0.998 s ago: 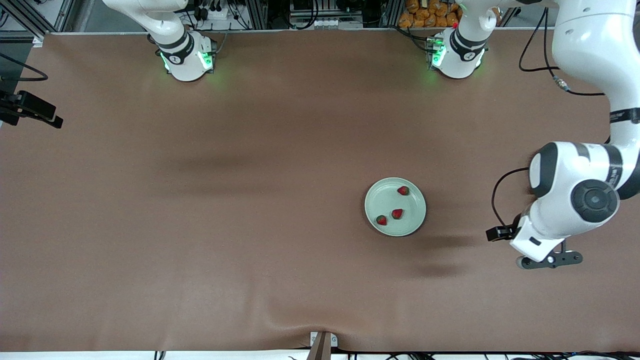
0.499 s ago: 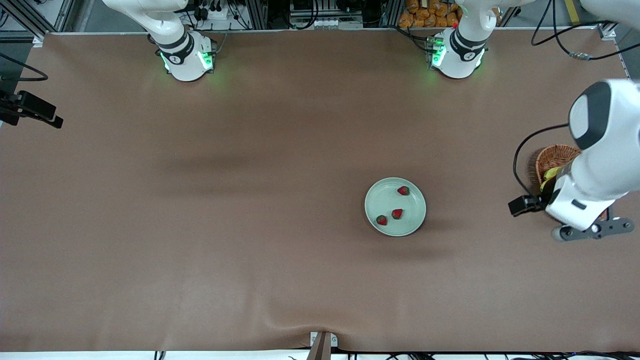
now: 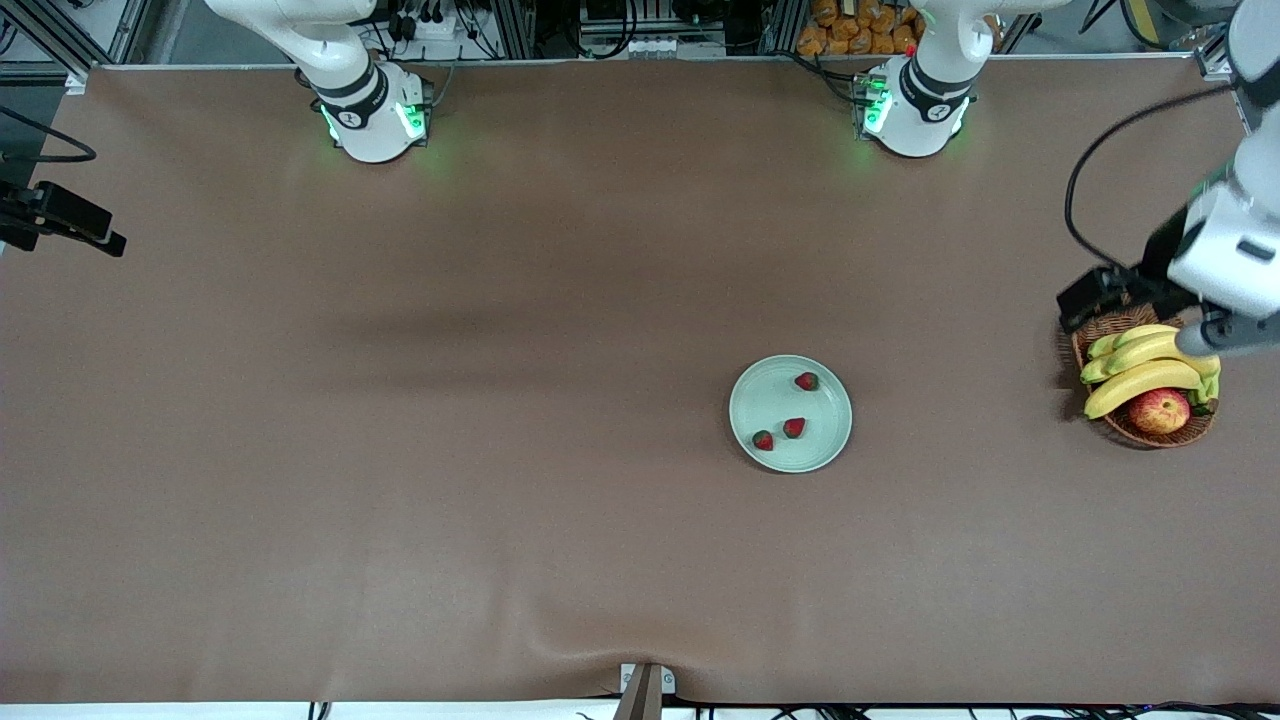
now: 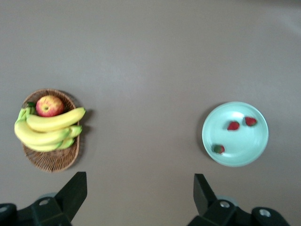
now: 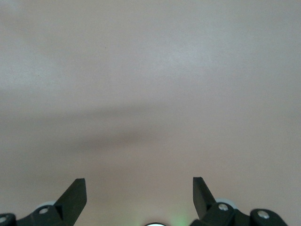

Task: Collect all strawberries into plate

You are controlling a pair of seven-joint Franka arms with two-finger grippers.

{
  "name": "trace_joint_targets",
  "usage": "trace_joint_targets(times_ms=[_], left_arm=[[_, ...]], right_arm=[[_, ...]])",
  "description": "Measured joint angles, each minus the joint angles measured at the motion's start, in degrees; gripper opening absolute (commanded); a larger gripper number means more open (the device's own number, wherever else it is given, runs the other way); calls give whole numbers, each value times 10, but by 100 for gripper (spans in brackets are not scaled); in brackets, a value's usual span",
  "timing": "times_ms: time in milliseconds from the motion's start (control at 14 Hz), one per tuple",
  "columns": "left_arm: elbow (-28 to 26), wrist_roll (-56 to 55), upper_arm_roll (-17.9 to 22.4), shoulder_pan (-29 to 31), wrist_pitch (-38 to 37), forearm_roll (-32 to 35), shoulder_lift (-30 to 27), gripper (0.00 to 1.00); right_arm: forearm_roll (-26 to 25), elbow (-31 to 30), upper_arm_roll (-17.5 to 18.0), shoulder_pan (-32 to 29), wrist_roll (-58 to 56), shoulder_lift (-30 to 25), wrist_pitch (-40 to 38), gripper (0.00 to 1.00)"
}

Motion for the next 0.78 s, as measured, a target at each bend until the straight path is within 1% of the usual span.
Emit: trace_joint_targets(times_ms=[214,428,570,784], left_arm=[[-11,0,5,-15,-29,-13,-41,100],[-43,16,31,-16,-31,-36,-78,100],[-53,26,45,-16,-14,-38,-81,100],[-60,55,55,-16,-3,-38,-79,100]], right_arm=[[0,0,0,0,0,0,0,100],[0,0,0,0,0,0,0,100],[0,0,0,0,0,0,0,100],[0,0,0,0,0,0,0,100]])
